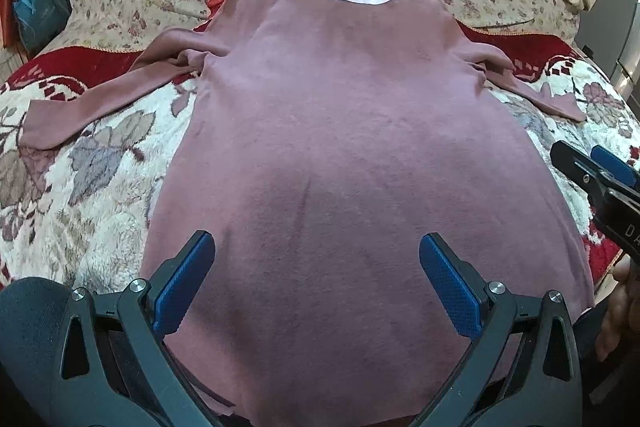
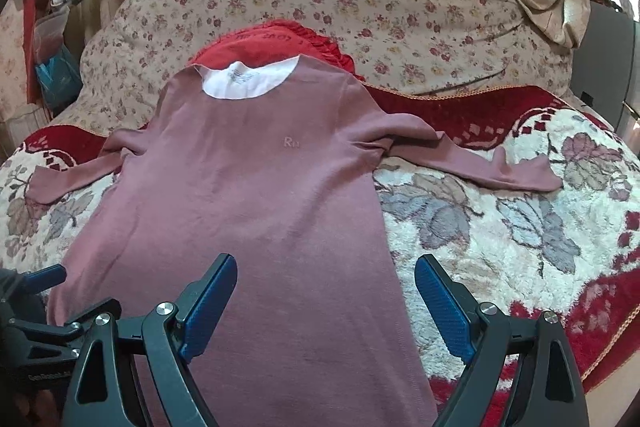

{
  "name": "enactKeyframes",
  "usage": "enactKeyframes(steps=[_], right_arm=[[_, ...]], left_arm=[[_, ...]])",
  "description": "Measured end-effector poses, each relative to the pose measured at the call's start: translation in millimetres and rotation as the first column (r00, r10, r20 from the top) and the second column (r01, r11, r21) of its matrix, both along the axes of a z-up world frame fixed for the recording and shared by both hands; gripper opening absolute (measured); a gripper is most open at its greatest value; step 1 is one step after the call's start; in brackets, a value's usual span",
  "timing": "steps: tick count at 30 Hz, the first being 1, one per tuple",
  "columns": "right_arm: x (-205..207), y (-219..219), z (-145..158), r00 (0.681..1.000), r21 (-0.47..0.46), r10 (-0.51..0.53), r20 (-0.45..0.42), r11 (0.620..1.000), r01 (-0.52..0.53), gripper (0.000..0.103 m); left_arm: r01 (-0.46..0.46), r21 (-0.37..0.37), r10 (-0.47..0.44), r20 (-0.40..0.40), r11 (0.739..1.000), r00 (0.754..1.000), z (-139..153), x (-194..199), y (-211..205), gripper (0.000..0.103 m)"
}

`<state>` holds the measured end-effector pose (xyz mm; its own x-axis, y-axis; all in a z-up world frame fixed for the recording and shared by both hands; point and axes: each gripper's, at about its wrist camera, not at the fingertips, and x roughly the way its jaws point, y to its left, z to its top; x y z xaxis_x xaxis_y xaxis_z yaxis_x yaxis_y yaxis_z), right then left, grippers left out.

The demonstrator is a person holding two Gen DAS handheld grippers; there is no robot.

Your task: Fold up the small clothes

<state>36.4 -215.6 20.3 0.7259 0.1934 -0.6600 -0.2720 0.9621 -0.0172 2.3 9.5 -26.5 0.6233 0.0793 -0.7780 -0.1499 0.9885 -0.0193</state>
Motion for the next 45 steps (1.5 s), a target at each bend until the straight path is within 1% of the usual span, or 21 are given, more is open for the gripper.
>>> enactKeyframes(steps=[4,6,15,20,28,34,45], right_arm=[[-1,-1,0,1.0,0.001,-0.002,0.006,1.0,0.002,0.089],[-1,0,0,1.0,0.001,0.002,0.006,1.0,-0.002,0.089],[-1,2,1,1.0,-0.005,0.009,0.007,1.0,-0.009,0.089],[-3,4,3,1.0,-0.008,0.022,0.018,1.0,-0.022,0.089],[-7,10,6,0.998,-0.021,0.059,0.038,0.998,-0.059,0.089],[-5,9,5,0.998,-0.025,0.05,0.03,0.998,-0.049,0.089],[-5,6,5,0.999,-0.028,0.041,0.033,0.999,-0.04,0.089]], left_arm=[[-0.005,-0.026,0.005,-0.004,1.0,1.0,-3,1,2,0.102],[-0.007,-0.012,0.007,-0.01,1.0,1.0,-3,0,3,0.102],[-0.006,-0.048,0.006,-0.006,0.999,1.0,-7,1,4,0.103],[-0.008,-0.042,0.008,-0.011,0.999,1.0,-9,1,6,0.102],[-0.012,-0.054,0.009,-0.045,0.998,0.999,-11,3,5,0.103],[-0.012,-0.064,0.009,-0.054,0.998,0.999,-14,4,6,0.102],[-0.013,-0.058,0.009,-0.068,0.998,0.998,-16,3,6,0.102]])
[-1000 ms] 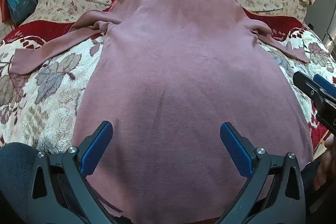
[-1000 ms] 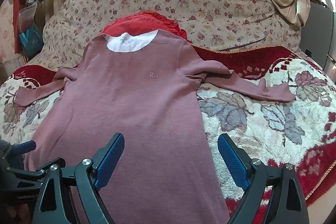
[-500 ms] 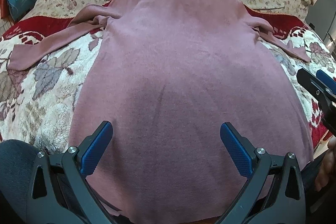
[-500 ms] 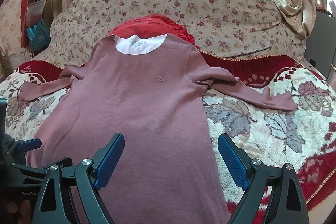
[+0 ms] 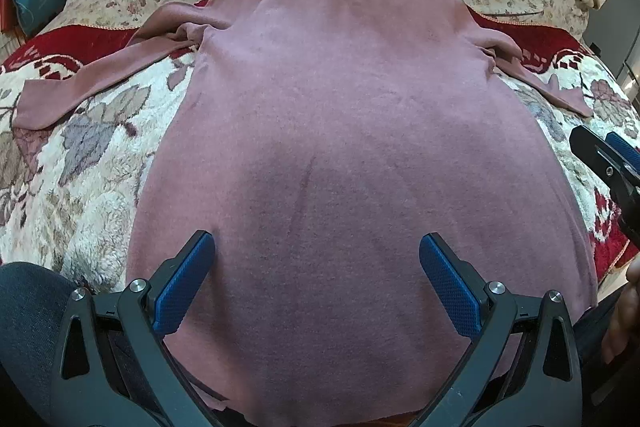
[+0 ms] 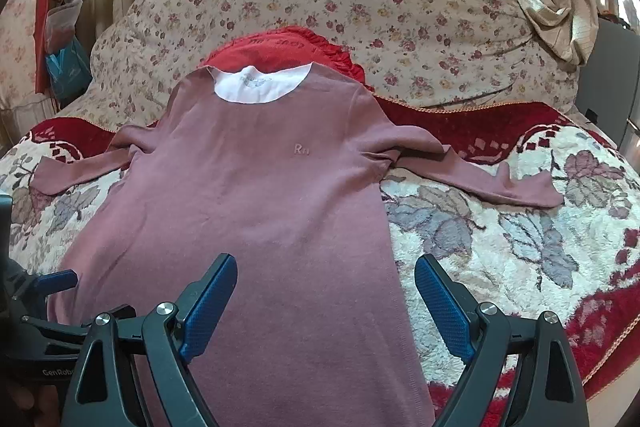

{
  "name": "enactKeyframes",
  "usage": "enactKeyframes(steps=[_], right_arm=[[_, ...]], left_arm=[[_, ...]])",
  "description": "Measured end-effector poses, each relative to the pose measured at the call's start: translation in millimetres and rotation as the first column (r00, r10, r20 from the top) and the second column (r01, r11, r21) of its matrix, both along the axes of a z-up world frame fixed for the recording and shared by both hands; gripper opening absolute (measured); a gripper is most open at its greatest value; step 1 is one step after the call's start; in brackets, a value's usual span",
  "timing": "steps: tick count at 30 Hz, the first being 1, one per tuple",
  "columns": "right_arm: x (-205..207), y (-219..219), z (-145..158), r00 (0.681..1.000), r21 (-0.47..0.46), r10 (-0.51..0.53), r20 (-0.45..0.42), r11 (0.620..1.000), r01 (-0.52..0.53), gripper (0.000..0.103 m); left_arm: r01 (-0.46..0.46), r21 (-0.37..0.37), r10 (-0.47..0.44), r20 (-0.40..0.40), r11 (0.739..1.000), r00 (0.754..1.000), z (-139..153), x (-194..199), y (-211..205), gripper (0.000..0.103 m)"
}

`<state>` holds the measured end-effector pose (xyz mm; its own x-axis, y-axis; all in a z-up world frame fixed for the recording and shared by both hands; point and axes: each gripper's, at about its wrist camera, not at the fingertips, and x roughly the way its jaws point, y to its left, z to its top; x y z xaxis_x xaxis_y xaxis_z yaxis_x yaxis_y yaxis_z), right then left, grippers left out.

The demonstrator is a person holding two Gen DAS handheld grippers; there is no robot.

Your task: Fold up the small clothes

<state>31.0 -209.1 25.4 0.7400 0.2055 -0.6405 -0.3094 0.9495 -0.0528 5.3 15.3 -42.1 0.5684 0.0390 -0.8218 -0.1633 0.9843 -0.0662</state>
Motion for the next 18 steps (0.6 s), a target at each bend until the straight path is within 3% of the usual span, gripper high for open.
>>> enactKeyframes(steps=[18], right_arm=[[0.3,-3.8,1.3,1.0,0.002,-0.011,0.004,1.0,0.011,0.089]], left_arm=[[-0.003,-0.002,0.003,-0.004,1.0,1.0,-0.7,0.4,0.5,0.102]])
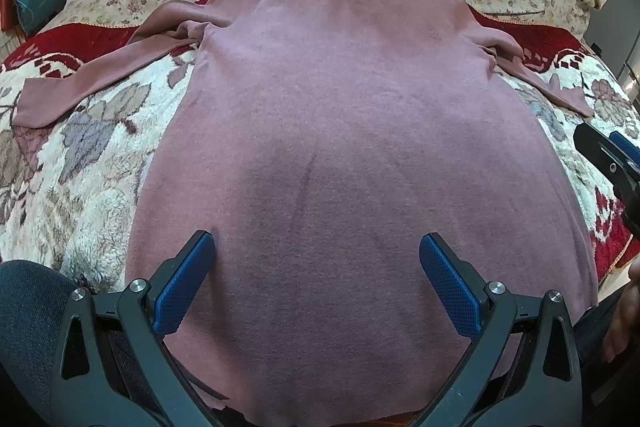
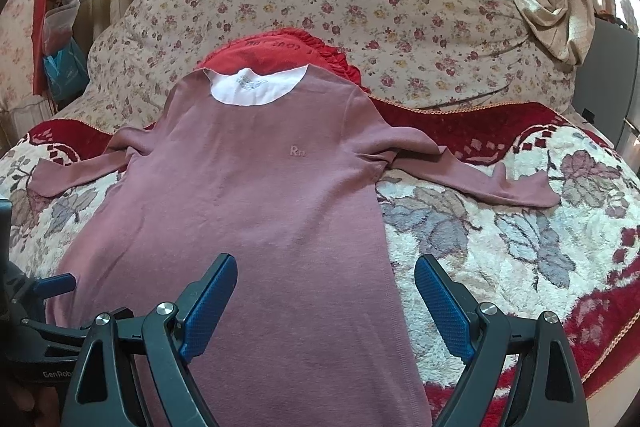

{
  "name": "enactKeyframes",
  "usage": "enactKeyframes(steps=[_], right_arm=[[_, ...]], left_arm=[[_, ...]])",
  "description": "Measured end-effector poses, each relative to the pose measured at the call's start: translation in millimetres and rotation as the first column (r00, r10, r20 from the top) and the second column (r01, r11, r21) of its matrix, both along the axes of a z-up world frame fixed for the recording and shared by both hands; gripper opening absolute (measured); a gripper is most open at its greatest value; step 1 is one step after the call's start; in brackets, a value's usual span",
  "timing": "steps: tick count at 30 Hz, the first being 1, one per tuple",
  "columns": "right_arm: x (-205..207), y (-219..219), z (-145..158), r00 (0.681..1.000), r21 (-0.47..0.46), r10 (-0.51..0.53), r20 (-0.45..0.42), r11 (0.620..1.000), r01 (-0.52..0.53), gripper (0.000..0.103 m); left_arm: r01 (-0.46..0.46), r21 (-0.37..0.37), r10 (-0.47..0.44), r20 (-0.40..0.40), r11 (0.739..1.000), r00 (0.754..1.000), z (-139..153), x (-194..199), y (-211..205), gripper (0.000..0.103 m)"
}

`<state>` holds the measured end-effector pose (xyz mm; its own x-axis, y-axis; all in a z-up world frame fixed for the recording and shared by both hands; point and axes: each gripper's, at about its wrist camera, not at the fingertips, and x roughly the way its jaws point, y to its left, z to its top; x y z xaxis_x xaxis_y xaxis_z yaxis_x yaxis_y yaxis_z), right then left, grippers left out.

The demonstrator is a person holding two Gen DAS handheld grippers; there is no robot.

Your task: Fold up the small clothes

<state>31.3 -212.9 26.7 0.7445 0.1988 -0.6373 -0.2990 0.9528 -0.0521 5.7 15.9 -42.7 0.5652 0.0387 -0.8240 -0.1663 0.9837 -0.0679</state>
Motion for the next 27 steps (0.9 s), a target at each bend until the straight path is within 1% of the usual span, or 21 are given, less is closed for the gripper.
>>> enactKeyframes(steps=[27], right_arm=[[-0.2,1.5,-0.8,1.0,-0.008,0.001,-0.001,1.0,-0.001,0.089]], left_arm=[[0.001,-0.003,-0.001,-0.006,1.0,1.0,-0.9,0.1,-0.4,0.102]])
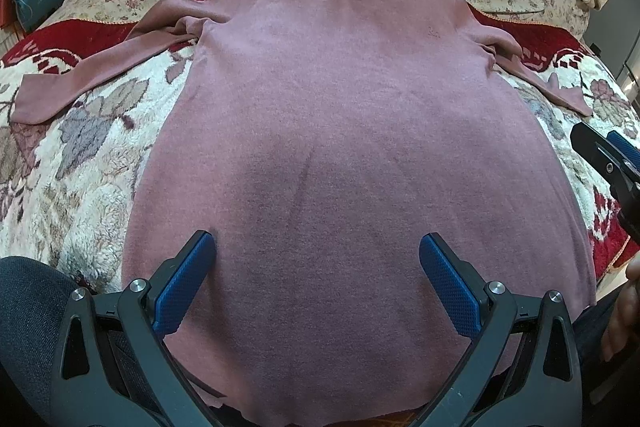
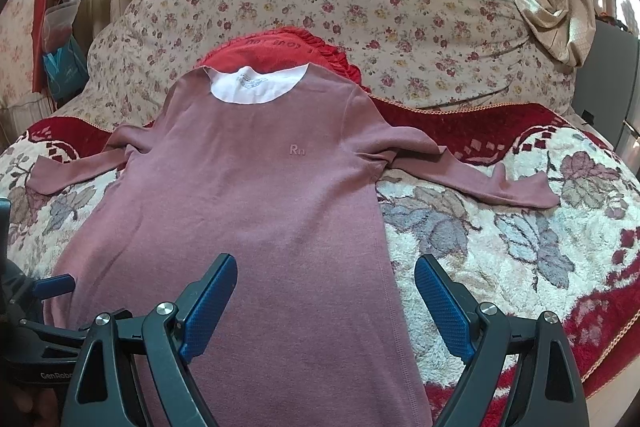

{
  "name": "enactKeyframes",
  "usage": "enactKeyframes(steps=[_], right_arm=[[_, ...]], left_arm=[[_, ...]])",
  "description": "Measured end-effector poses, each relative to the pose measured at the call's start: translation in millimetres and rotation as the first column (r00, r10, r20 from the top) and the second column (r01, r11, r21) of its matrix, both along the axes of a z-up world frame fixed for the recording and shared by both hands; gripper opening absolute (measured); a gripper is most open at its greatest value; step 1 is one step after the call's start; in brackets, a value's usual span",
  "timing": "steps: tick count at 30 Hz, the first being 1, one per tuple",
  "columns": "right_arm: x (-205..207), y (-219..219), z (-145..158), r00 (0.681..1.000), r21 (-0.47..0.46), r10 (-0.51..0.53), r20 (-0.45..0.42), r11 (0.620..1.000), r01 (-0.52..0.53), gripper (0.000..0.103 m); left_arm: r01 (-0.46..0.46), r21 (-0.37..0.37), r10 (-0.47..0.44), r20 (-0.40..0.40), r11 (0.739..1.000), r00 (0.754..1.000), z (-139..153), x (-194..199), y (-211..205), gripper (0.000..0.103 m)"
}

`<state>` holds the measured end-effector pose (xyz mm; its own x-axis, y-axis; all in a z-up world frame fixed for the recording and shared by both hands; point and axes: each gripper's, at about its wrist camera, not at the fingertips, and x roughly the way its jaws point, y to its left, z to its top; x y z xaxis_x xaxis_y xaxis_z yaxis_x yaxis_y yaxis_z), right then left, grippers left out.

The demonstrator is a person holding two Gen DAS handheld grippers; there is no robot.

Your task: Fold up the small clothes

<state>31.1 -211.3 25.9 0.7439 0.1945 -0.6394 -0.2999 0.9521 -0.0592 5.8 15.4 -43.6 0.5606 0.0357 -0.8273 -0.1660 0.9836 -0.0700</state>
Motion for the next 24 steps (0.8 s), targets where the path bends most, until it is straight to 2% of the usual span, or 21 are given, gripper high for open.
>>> enactKeyframes(steps=[12,16,20,24], right_arm=[[-2,1,4,1.0,0.0,0.003,0.028,1.0,-0.002,0.089],[-7,6,18,0.999,-0.045,0.005,0.036,0.999,-0.003,0.089],[-13,2,46,0.999,-0.029,-0.006,0.049,1.0,0.007,0.089],[-9,5,45,0.998,-0.017,0.006,0.063,1.0,-0.005,0.089]], left_arm=[[-0.003,-0.005,0.003,0.021,1.0,1.0,7,-7,-1,0.102],[-0.004,-0.007,0.004,0.04,1.0,0.999,16,-12,1,0.102],[-0.011,0.019,0.01,0.05,1.0,0.999,19,-12,2,0.102],[-0.024,0.013,0.024,0.036,1.0,0.999,16,-11,7,0.102]])
